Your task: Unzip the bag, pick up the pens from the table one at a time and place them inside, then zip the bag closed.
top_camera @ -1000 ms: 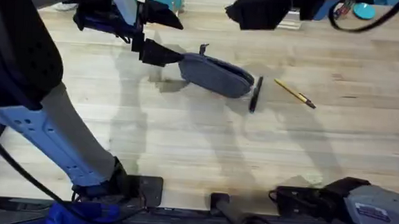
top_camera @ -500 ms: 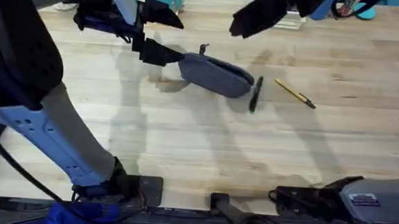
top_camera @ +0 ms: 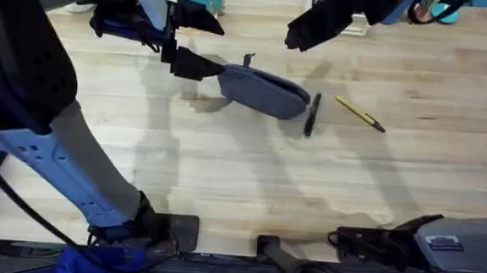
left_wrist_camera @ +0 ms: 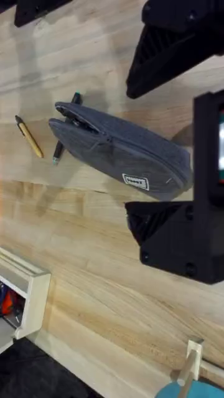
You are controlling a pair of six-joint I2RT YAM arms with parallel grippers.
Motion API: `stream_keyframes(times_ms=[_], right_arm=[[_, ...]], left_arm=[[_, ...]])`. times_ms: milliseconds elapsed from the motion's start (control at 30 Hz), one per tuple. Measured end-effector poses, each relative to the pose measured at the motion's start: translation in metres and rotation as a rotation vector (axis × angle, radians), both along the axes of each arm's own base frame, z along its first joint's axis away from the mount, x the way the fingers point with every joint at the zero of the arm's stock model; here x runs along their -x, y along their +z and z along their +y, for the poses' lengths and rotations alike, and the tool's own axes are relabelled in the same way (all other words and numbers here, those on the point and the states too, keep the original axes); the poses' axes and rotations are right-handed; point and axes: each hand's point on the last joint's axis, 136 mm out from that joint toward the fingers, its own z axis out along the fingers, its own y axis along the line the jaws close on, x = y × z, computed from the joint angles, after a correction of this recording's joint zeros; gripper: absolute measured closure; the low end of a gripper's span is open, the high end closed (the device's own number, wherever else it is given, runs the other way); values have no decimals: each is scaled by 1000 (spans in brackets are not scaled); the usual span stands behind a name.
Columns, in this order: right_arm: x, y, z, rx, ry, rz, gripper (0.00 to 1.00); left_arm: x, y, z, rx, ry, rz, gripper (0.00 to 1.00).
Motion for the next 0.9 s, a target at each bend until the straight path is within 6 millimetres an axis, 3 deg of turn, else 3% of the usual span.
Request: stream_keyframes(times_ms=[67,200,267,400,433,900], right_arm=[[-4,-3,2,3,0,5,9],[-14,-24,6,23,1,55,150],[-19,-39,8,39,1,93,333],[-25,-61,11,63,0,146,900],[-25,-63,11,66,1,151,947],[-25,-64,12,67,7,150,971]], left_arm=[[0,0,0,0,0,0,7],[0,0,0,0,0,0,6],[0,0,0,0,0,0,7],[0,0,0,0,0,0,6],[0,0,0,0,0,0,7],[0,0,0,0,0,0,7]])
